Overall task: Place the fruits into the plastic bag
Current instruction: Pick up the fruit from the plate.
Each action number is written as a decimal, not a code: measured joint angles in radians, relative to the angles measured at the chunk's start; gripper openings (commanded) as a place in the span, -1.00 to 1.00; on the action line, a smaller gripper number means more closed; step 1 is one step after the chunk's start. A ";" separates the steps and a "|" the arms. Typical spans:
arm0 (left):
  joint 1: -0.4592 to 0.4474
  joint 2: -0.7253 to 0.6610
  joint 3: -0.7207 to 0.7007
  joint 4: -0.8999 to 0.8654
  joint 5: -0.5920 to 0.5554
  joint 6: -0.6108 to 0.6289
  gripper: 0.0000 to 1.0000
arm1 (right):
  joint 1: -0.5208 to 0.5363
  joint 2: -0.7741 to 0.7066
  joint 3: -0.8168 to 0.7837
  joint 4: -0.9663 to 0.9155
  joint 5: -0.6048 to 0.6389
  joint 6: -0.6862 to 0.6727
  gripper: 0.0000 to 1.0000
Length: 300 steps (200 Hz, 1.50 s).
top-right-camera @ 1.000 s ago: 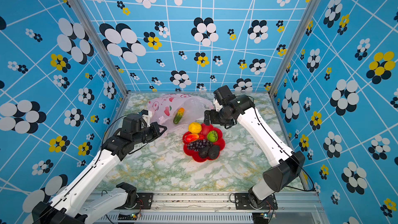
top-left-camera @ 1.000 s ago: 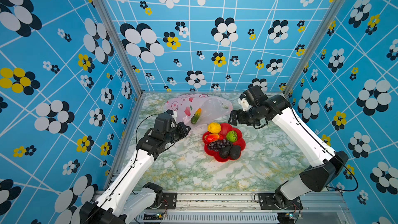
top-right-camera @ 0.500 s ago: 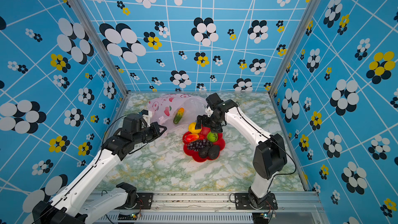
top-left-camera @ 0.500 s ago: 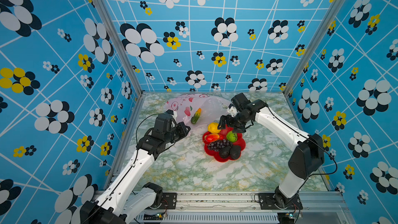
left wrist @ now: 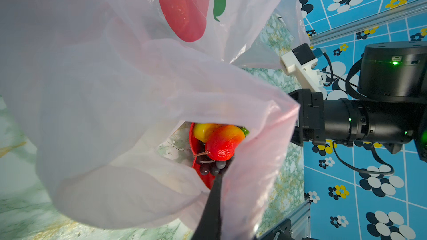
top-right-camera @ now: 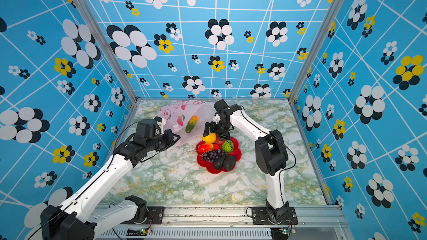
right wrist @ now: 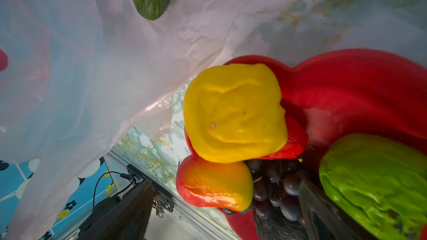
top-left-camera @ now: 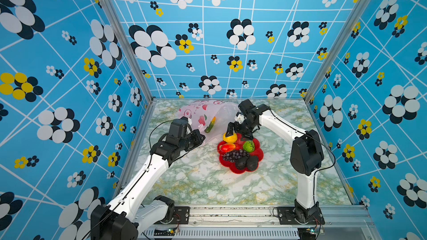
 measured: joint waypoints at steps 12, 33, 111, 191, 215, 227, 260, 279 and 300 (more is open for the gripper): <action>0.000 0.016 0.009 0.000 0.000 0.003 -0.84 | 0.000 0.022 0.016 0.001 -0.003 -0.003 0.97; 0.000 0.046 0.026 0.002 0.001 0.013 -0.85 | -0.003 0.058 0.045 -0.003 -0.006 -0.009 0.93; 0.016 0.084 0.044 0.007 0.005 0.035 -0.84 | -0.020 0.130 0.086 0.000 -0.011 -0.023 0.64; 0.031 0.091 0.063 0.003 0.026 0.048 -0.84 | -0.024 0.143 0.055 0.054 -0.035 0.017 0.20; 0.031 0.091 0.063 0.002 0.030 0.048 -0.85 | -0.031 0.097 0.000 0.086 -0.026 0.033 0.19; 0.031 0.091 0.063 0.002 0.031 0.048 -0.85 | -0.037 0.074 -0.021 0.092 -0.022 0.042 0.18; 0.031 0.089 0.063 0.002 0.035 0.048 -0.84 | -0.051 0.007 -0.077 0.107 -0.011 0.054 0.17; 0.031 0.083 0.063 -0.002 0.039 0.048 -0.84 | -0.061 -0.043 -0.120 0.109 -0.004 0.058 0.17; 0.031 0.078 0.063 -0.010 0.042 0.048 -0.84 | -0.076 -0.111 -0.167 0.118 0.001 0.068 0.17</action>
